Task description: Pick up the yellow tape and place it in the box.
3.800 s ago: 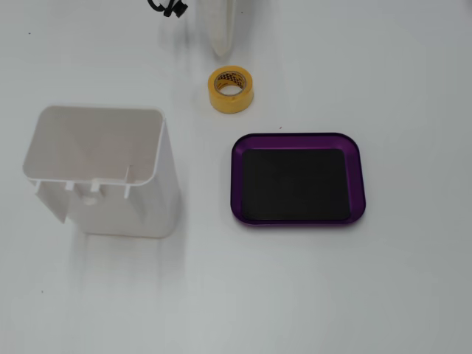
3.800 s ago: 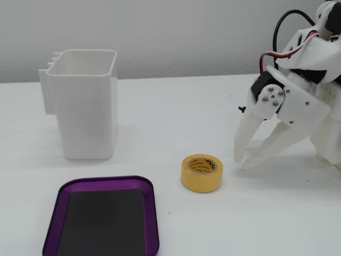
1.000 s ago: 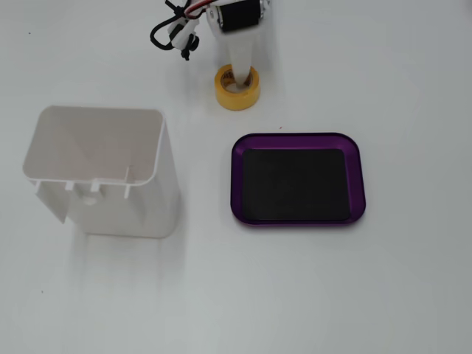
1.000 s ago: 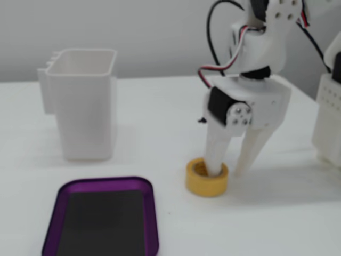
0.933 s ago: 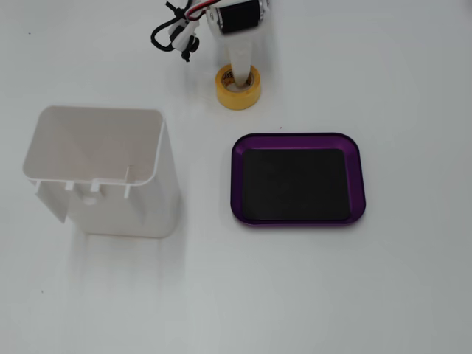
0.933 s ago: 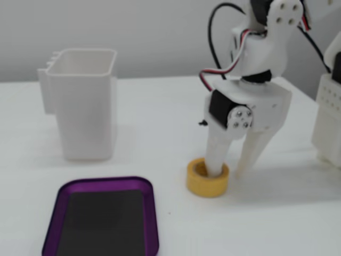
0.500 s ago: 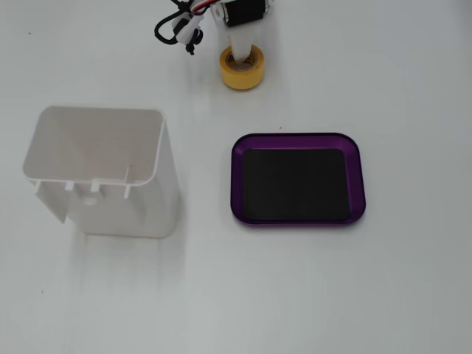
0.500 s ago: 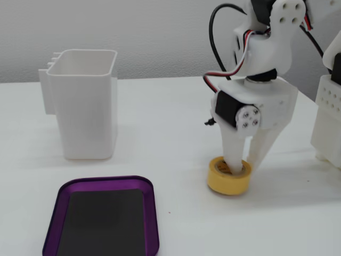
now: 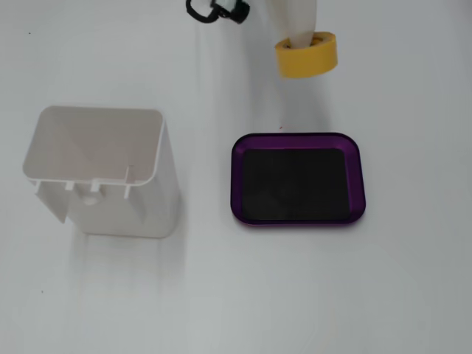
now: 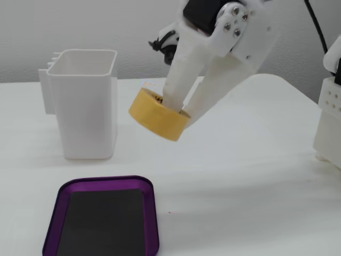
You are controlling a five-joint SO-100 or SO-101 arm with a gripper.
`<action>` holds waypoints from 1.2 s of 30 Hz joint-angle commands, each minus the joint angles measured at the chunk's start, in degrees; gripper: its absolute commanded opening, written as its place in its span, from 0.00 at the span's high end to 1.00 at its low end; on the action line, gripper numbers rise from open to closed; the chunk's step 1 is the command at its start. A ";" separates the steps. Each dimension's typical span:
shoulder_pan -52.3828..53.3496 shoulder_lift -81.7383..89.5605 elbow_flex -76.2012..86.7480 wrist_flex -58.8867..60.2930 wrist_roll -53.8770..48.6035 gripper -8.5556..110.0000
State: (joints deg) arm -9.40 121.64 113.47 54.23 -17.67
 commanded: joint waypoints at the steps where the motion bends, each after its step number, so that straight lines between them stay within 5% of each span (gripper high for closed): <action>1: -1.23 -6.50 -3.16 -4.57 2.20 0.93; 18: 0.44 -31.11 -11.78 -8.44 2.90 0.86; 27: 1.76 -26.89 -24.35 12.66 3.16 0.84; 36: 1.93 -0.35 -29.62 31.11 4.57 0.84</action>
State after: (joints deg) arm -8.09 110.65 84.64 82.00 -14.77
